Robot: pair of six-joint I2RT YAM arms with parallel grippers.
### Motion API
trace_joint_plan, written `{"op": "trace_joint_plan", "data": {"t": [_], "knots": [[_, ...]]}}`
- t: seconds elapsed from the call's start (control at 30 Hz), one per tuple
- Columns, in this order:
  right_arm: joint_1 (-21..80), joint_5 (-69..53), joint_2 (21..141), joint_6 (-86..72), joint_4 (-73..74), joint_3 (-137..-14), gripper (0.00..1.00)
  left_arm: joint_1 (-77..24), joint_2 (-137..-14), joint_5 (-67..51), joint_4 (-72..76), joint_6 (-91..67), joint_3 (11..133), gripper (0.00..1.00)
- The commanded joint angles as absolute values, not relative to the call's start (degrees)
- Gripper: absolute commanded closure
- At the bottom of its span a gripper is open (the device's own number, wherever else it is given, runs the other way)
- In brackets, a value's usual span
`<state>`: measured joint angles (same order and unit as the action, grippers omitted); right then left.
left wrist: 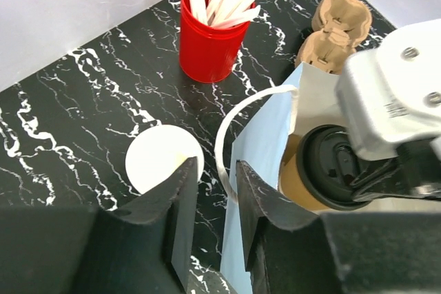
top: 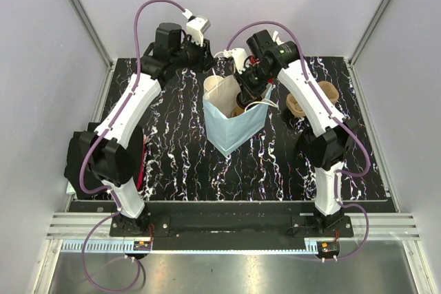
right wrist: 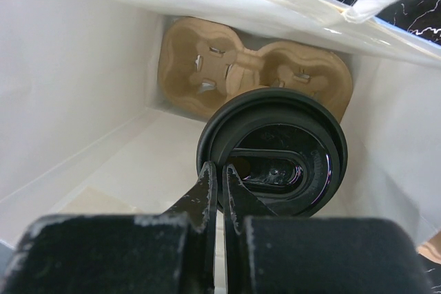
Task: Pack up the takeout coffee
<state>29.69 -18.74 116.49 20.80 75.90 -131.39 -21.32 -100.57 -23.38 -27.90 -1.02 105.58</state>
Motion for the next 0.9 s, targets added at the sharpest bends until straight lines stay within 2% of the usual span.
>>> {"op": "trace_joint_plan", "data": {"t": [0.0,0.23,0.87], "knots": [[30.3,-18.5,113.8,21.7,73.3,-130.2,1.0,-20.9,-100.8,-25.9,-24.5,-2.3,105.7,0.69],[30.3,-18.3,113.5,21.8,72.2,-128.5,1.0,-20.9,-101.0,-27.4,-24.5,-3.2,105.9,0.75],[30.3,-17.2,112.8,22.1,68.6,-124.7,1.0,-20.9,-101.0,-29.4,-24.5,-4.3,105.6,0.78]]}}
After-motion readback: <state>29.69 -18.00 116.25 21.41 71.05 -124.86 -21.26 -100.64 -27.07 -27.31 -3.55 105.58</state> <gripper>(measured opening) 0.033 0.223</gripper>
